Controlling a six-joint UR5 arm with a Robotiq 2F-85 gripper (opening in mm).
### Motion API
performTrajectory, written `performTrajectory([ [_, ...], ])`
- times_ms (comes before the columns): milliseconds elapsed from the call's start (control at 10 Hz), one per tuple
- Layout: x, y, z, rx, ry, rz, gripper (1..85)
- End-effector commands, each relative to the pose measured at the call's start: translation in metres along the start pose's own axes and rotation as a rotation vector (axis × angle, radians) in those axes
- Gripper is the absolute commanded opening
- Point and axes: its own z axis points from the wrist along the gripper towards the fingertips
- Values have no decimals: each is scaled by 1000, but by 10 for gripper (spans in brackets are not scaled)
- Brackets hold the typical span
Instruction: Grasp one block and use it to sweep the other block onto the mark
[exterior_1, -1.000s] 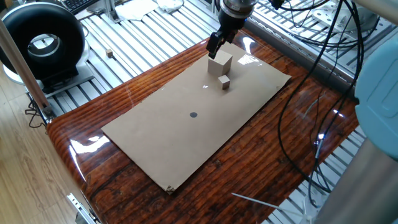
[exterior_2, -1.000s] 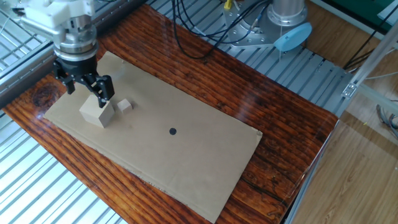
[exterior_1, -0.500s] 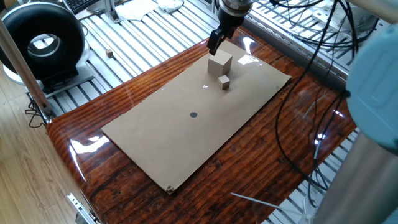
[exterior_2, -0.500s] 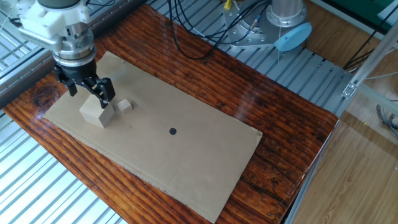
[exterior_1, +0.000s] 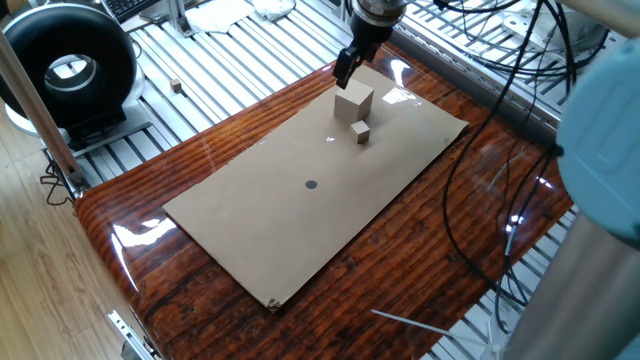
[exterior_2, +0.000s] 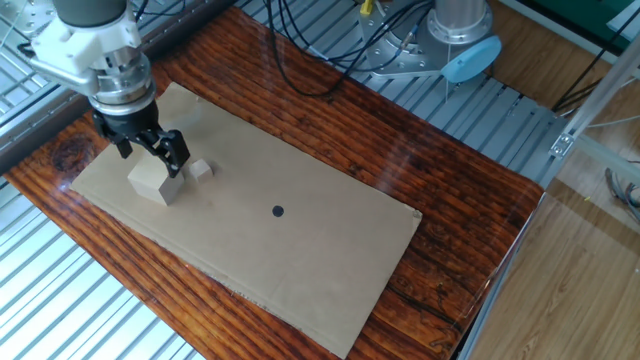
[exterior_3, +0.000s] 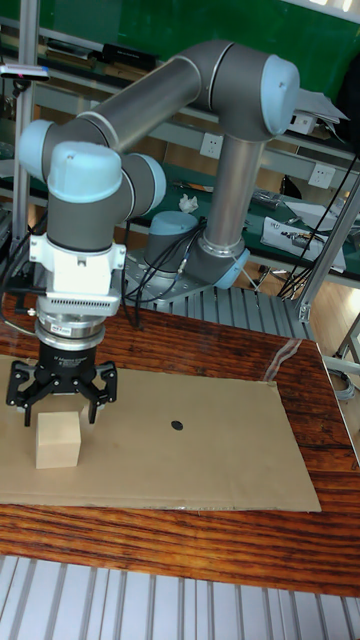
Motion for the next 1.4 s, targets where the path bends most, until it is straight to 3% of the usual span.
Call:
performTrajectory([
  [0, -4, 1, 10, -16, -7, 3, 850],
  [500, -8, 5, 22, -40, -25, -21, 847],
  [700, -6, 6, 23, -41, -19, -21, 747],
  [1300, -1, 5, 23, -41, -1, -19, 677],
])
